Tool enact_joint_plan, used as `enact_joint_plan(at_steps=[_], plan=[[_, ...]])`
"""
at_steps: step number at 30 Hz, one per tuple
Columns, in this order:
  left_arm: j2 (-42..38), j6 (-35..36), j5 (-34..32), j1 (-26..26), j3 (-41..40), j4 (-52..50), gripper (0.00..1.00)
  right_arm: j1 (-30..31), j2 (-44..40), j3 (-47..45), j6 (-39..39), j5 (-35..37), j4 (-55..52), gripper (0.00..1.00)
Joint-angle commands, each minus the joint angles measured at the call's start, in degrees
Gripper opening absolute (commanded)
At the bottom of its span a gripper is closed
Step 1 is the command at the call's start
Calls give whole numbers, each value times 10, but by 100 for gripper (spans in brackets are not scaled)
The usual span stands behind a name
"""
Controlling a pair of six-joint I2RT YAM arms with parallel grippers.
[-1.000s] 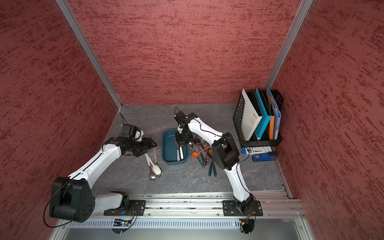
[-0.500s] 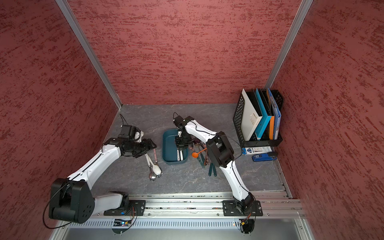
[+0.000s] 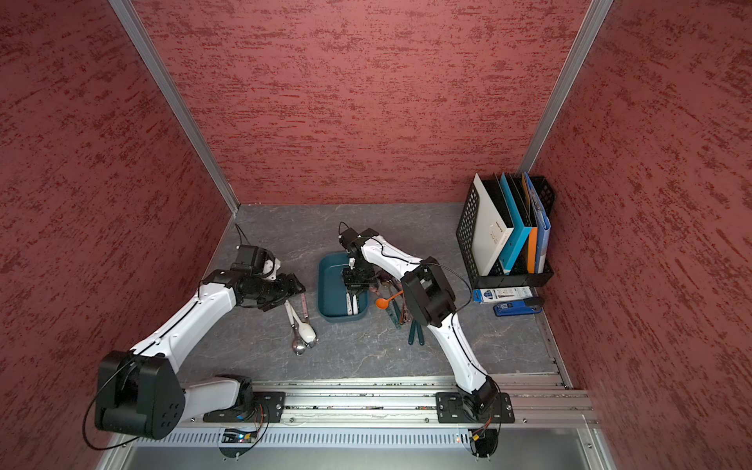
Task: Put the spoon into the storage box
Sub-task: Place the spoon in the storage box.
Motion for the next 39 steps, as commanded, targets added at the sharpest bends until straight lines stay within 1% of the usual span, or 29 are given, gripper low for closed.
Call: enact_joint_plan(at_steps=[1,2,4,7,10,14,18,23,25,28,31,39], plan=[[-3,20,-26,-9,27,-19,81,3,-5,17,-2,14,-11,24],[-2,24,-32,-14,32,-22,81,4,-9,17,-4,17,-13,26],[3,30,-48,-29,46,-30,81,3,-25,17,-12,27,-20,34],[17,38,-68,-56,67,-43,81,3,-56,11,-32,35,-26,44],[32,47,-91,-83,92,-55,81,3,-92,-2,-47,58,-36,46],[51,51,-111,-112,122,-66,81,0,-148,-38,-60,73,-32,46],[70,51,-128,-138,148,-78,81,-13,-195,-73,-79,98,-35,44],[93,51,-144,-163,170,-89,81,-58,-242,-134,-100,120,-33,43],[102,50,-149,-171,181,-95,81,-79,-246,-152,-90,121,-38,42],[114,44,-152,-178,193,-98,81,-100,-246,-187,-62,87,-23,42],[118,32,-151,-181,193,-95,81,-108,-242,-222,-25,60,13,44],[111,22,-155,-184,184,-97,81,-115,-193,-234,8,53,46,43]])
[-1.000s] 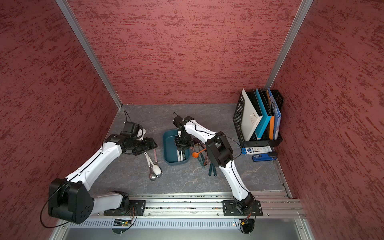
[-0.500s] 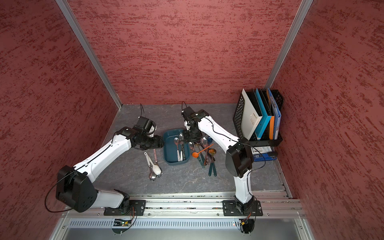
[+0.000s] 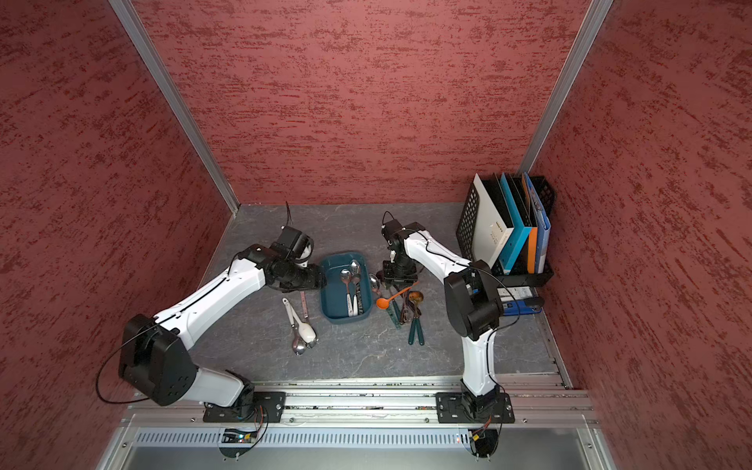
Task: Put the spoon into the storage box
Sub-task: Place the spoon in the storage box, then pick up the spoon from the center of the board.
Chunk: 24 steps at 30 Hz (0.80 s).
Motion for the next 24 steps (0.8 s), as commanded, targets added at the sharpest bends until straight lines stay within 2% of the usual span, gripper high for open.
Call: enact_joint_plan(at_steps=[1,8,15,24], plan=[[-5,-3,-12,-4,2,-8,81,-2,18,-3,23,-14,26,44],[-5,7,-16,0,-7,-7,82,-2,25,-17,37,-13,32,44],[-8,18,-12,8,-19,-1,82,-4,22,-32,45,-4,30,50],[-14,21,0,22,-37,9,82,-10,43,-20,57,16,40,49]])
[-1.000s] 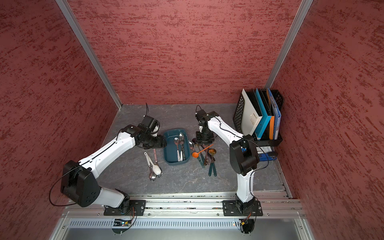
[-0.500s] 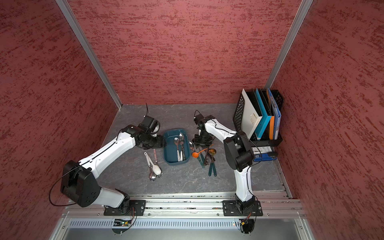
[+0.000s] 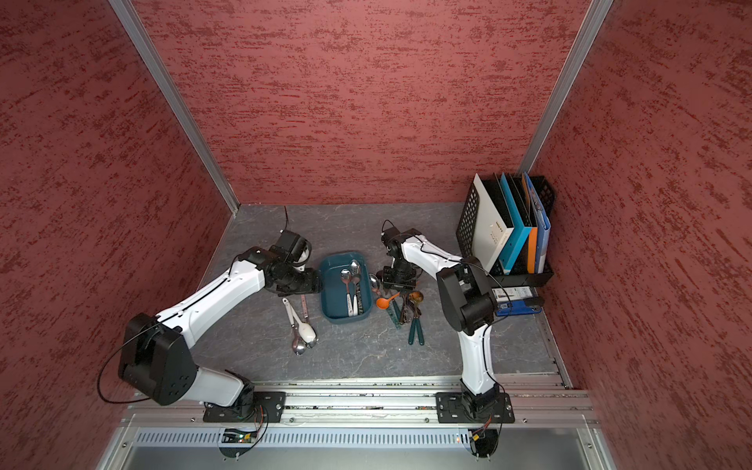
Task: Put the spoon into the storage box
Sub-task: Pick up the spoon from the center of the board.
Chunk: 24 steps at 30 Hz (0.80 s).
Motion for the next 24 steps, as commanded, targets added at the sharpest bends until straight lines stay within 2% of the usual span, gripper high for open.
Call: enact_joint_plan(at_steps=[1,16,24], plan=[[-14,9,4,7,-10,10,82,-4,18,13,10,21,10,49],[-12,8,14,16,-20,14,82,-7,26,-19,22,14,40,37],[-16,7,14,16,-19,12,82,-15,12,-48,33,-1,65,25]])
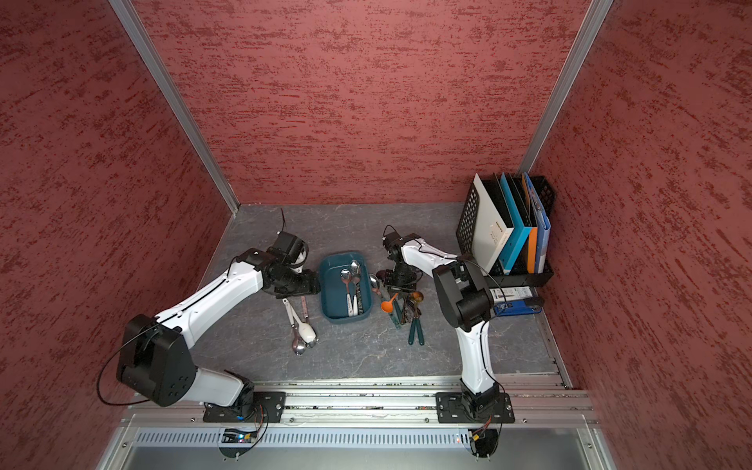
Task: Put the spoon into the storage box
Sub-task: Pick up the spoon from the center of the board.
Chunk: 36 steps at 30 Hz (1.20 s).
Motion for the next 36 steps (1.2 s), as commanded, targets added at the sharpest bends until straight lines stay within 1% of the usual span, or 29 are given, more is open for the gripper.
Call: enact_joint_plan(at_steps=[1,10,18,20,22,26,31,36], plan=[[-12,6,4,3,-5,8,82,-7,-9,-20,9,-5,26,24],[-12,4,5,2,-4,8,82,-8,-38,-47,13,-16,50,15],[-11,5,7,2,-2,8,82,-8,-45,-56,9,-21,59,15],[-12,4,6,2,-3,8,82,-8,-44,-55,8,-21,59,18],[-14,4,7,2,-3,7,82,-10,-45,-54,8,-15,58,30],[-14,4,5,1,-3,6,82,-15,-48,-43,3,-11,52,38],[-12,4,7,1,-1,6,82,-22,-43,-28,-1,-2,40,38],[-11,6,5,2,0,5,82,-34,-47,-29,0,1,42,35]])
